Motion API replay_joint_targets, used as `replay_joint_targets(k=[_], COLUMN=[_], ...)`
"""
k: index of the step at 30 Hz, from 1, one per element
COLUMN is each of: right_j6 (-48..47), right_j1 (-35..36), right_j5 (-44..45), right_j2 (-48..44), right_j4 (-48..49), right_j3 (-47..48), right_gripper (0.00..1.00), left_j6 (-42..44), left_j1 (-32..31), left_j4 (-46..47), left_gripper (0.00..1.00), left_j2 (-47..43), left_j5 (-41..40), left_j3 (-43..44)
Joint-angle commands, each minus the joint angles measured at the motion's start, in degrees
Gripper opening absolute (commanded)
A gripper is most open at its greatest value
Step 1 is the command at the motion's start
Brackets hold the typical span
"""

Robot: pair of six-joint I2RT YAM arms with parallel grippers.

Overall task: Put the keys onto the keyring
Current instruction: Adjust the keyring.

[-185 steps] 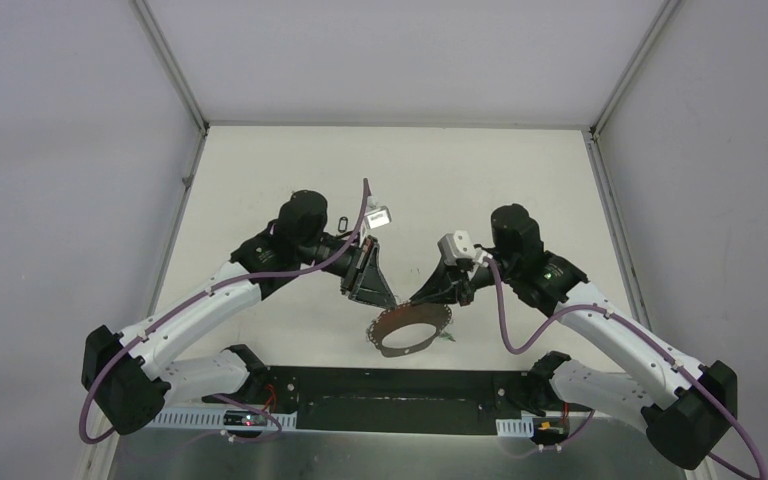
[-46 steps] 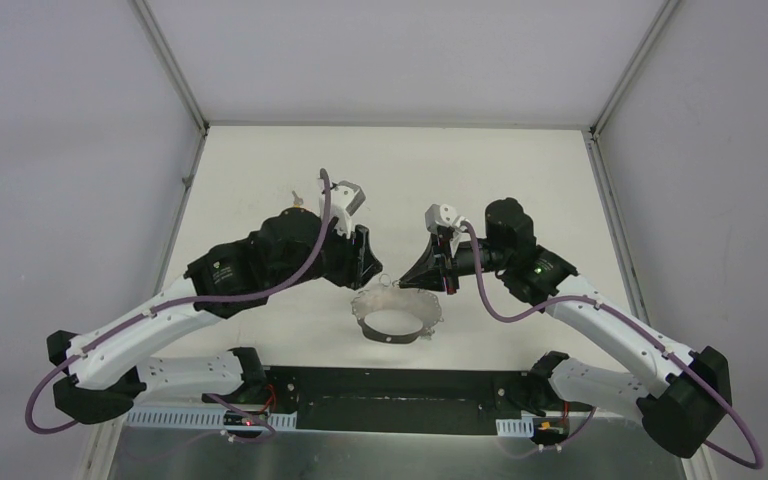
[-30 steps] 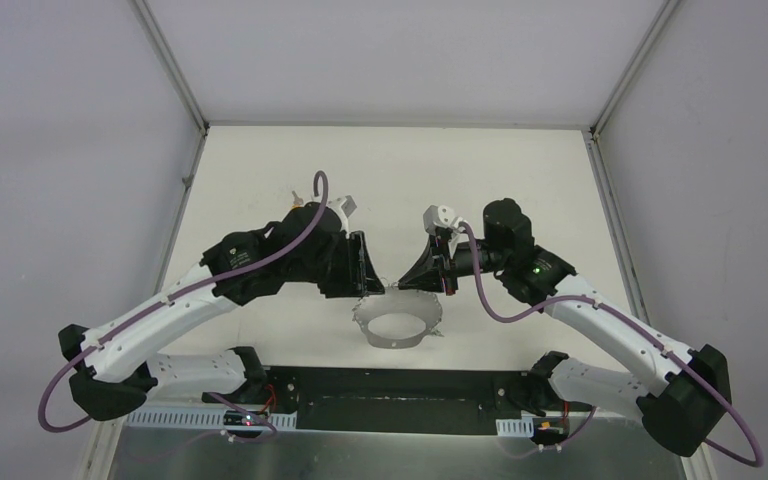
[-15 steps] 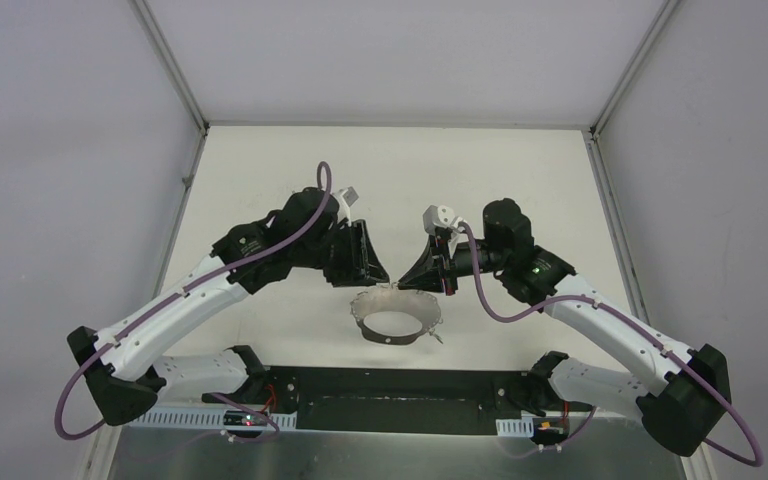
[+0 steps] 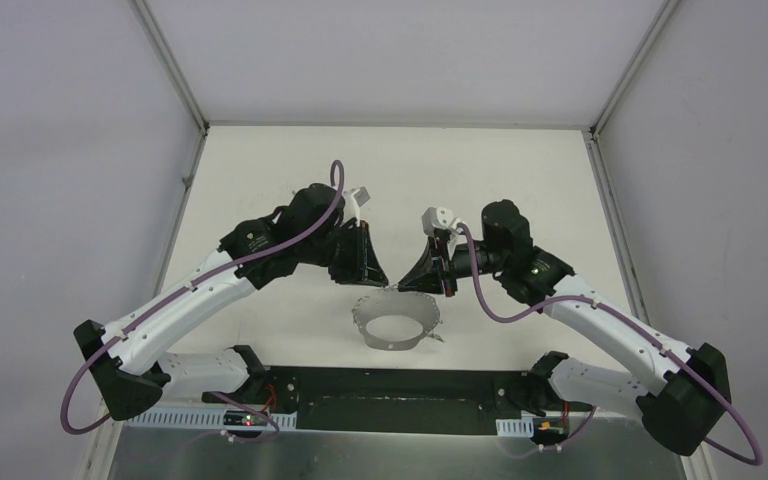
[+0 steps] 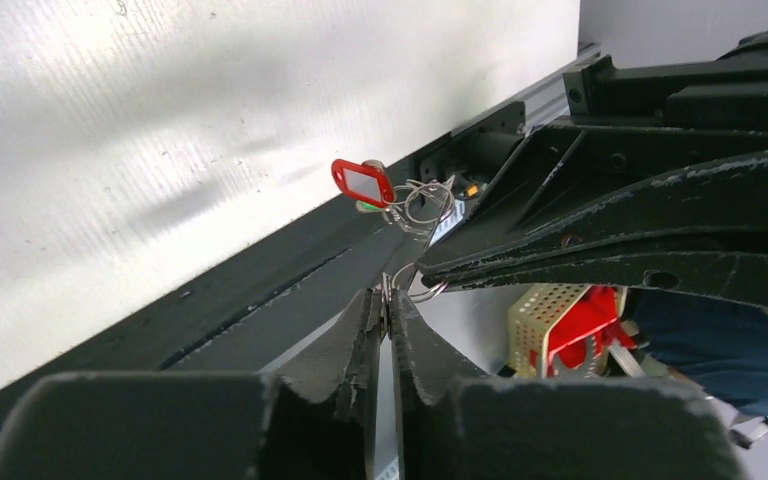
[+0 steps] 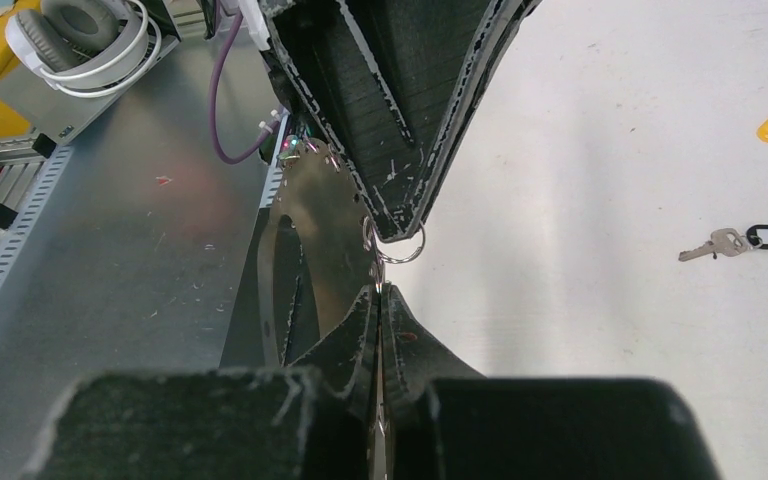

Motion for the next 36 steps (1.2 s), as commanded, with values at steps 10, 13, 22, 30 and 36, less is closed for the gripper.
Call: replay_joint_targets(k=[10, 13, 22, 30, 36], right_j6=[-0.03, -0.82, -4.40, -1.79, 3.21], right_j1=[0.32, 0.25, 0.25, 0.27, 0.36], right_j5=[-0.42, 0.52, 4.71, 0.65, -3.33], right_j2=[0.09, -0.77, -3.79, -1.03, 1.73], right_j4=[2.81, 1.82, 1.29, 5.84, 12.07], right_j3=[1.07, 1.47, 4.03, 8.85, 9.51], right_gripper=[0.09, 0.43, 0.88, 0.74, 0.53], left_j6=[12.05, 17.15, 37.31, 58.84, 66.28], left_j1=[0.28, 0.28, 0.19, -0.21, -0.92], left_j4=[-1.93, -2.54, -2.87, -2.89, -2.26], left_gripper=[0.00, 0.00, 0.00, 0.00, 0.00], left_j2=[1.06, 1.21, -0.01, -3.89, -6.49], left_j5=[0.81, -0.04, 2.89, 9.87, 12.09], left_j3=[7.11, 9.48, 14.66, 13.14, 11.38])
